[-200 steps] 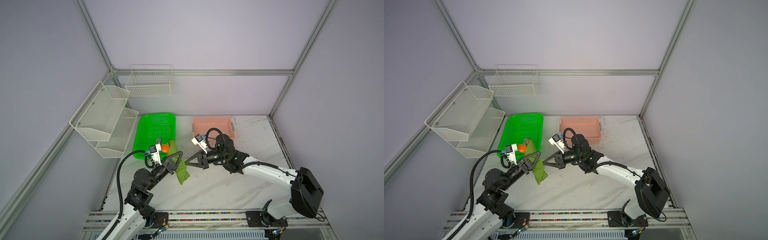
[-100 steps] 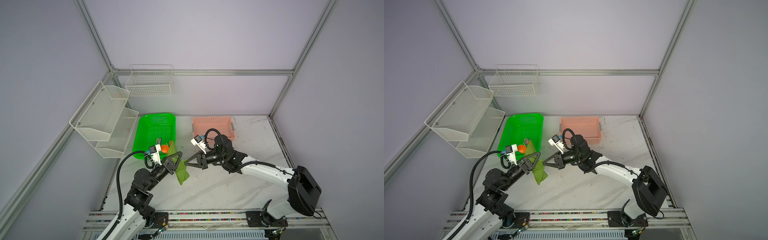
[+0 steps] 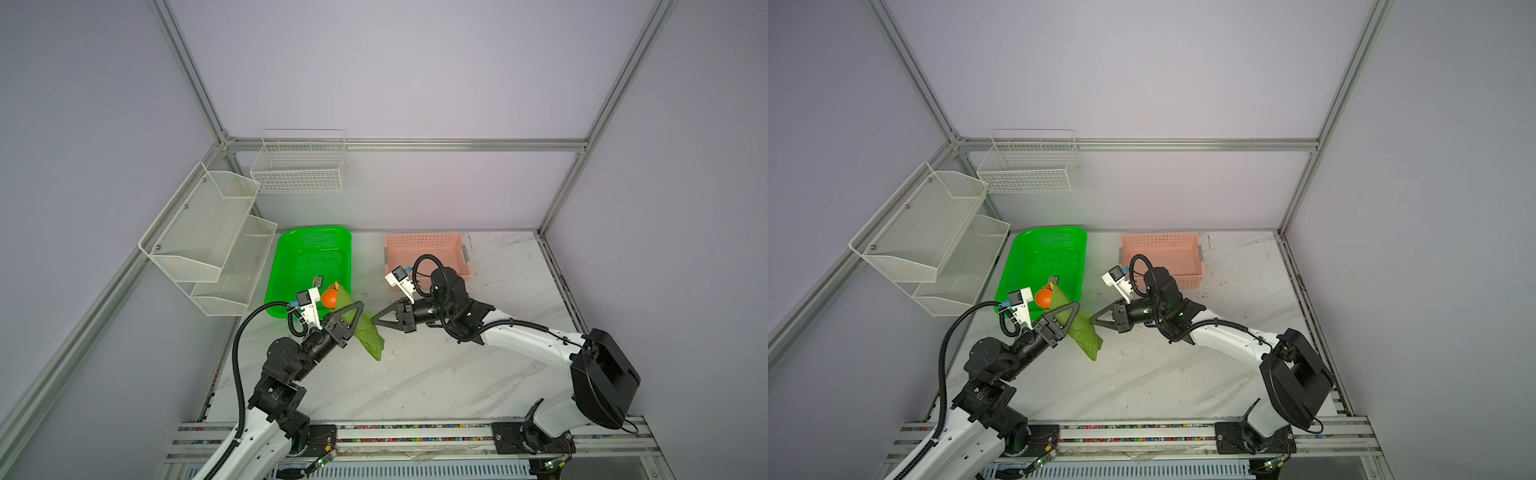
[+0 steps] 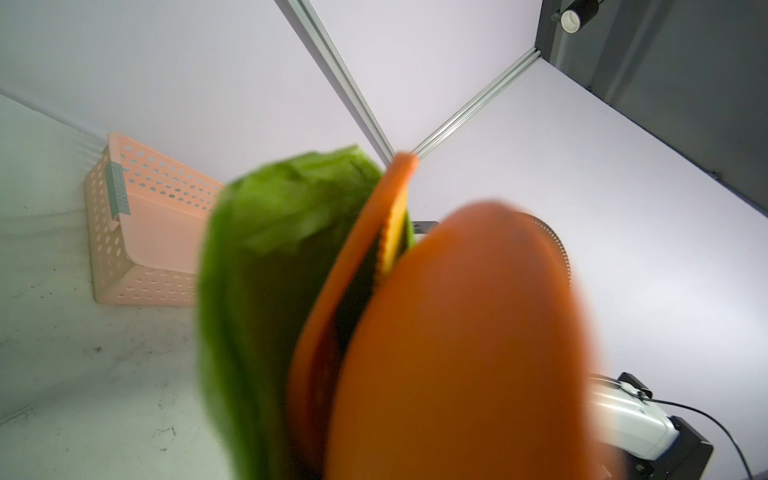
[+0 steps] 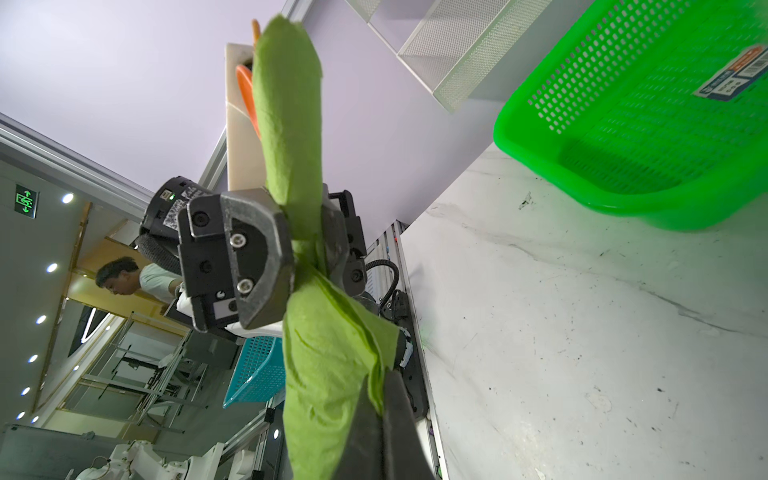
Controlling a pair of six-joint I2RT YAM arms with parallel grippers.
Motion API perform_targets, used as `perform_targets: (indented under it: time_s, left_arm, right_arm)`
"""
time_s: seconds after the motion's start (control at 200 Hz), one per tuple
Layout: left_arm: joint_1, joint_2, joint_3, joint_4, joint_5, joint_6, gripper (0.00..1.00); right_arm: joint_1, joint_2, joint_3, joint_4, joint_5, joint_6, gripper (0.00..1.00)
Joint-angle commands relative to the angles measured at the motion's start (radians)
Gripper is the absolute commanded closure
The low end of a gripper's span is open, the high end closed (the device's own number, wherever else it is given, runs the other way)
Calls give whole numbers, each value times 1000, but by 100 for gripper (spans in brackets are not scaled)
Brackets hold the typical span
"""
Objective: Place the utensils on the paper napkin and roll it up
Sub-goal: 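Open the right gripper and draw it back from the roll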
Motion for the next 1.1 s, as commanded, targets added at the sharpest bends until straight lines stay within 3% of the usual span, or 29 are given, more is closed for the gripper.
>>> perform_targets:
  time_s: [0.0, 0.43, 0.51, 0.58, 0.625, 0.78, 0.98, 1.095]
  left_arm:
    - [5, 3, 56, 103, 20, -7, 98]
    - [8, 30, 50, 161, 57, -18, 100]
    - [9, 33, 48, 169, 60, -19, 100]
    - [10, 35, 50, 166, 60, -16, 100]
    - [11, 33, 52, 157, 62, -11, 100]
    - [17, 12, 53, 117, 49, 7, 100]
    - [25, -4, 64, 78, 52, 25, 100]
    - [27, -4, 67, 66, 51, 31, 100]
  right_arm:
    - [-4, 13, -11, 37, -6, 15, 100]
    - [1, 50, -11, 51, -7, 22, 100]
    - [12, 47, -3, 54, -6, 24, 91]
    - [17, 37, 7, 26, 0, 10, 70]
    - [16, 18, 10, -8, 12, -9, 66]
    - [11, -89, 22, -154, 153, -44, 59]
    - [-7, -232, 124, -508, 432, -196, 56]
    - [-6, -294, 216, -655, 526, -278, 51]
